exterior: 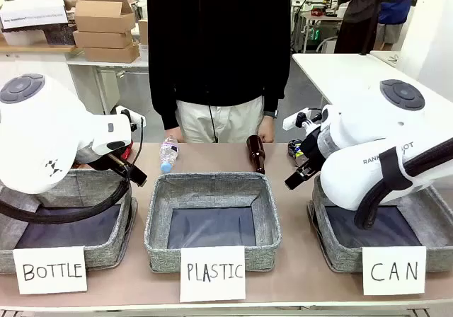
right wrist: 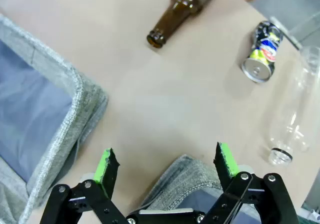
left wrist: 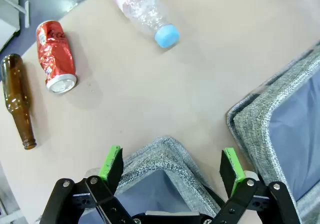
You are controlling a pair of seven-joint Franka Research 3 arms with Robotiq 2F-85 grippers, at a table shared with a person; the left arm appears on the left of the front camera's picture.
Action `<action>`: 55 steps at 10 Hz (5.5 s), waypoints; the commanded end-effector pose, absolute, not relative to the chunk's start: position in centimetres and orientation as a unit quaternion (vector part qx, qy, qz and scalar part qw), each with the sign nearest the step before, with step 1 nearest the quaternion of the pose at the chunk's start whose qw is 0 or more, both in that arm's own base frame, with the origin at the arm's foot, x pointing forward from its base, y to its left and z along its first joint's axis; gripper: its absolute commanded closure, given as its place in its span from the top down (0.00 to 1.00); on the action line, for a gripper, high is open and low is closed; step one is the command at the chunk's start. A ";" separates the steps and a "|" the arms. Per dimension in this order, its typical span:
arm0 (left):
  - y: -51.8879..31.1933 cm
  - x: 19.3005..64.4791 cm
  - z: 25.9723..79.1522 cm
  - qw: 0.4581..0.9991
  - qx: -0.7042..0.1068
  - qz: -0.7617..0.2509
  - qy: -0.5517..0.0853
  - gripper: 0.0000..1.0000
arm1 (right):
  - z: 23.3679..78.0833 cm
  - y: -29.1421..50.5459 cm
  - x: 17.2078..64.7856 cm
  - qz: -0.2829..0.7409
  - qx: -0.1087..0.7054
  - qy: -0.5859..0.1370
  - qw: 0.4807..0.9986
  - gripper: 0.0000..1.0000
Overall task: Sort the can waste into the basket.
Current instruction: Pick up the can waste from the table and place it in the right Fabric basket.
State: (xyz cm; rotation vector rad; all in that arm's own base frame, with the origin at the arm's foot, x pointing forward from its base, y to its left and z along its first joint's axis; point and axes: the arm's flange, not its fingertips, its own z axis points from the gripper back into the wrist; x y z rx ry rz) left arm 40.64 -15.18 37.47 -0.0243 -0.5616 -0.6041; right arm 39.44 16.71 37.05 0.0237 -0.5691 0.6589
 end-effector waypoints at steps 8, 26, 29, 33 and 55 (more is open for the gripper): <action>-15.2 40.6 37.5 0.916 -0.012 -0.294 -0.273 1.00 | 37.1 16.7 39.4 0.319 0.011 -0.276 0.907 1.00; 4.6 31.4 53.9 0.637 -0.669 -0.040 -0.380 1.00 | 51.1 -7.8 29.8 -0.193 0.652 -0.233 0.695 1.00; 7.4 33.0 55.7 0.665 -0.642 -0.085 -0.373 1.00 | 50.7 -9.6 29.8 -0.015 0.581 -0.234 0.780 1.00; 7.4 33.0 55.7 0.665 -0.642 -0.085 -0.373 1.00 | 50.7 -9.6 29.8 -0.015 0.581 -0.234 0.780 1.00; 5.4 43.6 58.8 0.892 -0.280 -0.181 -0.305 1.00 | 50.7 -9.6 29.8 -0.015 0.581 -0.234 0.780 1.00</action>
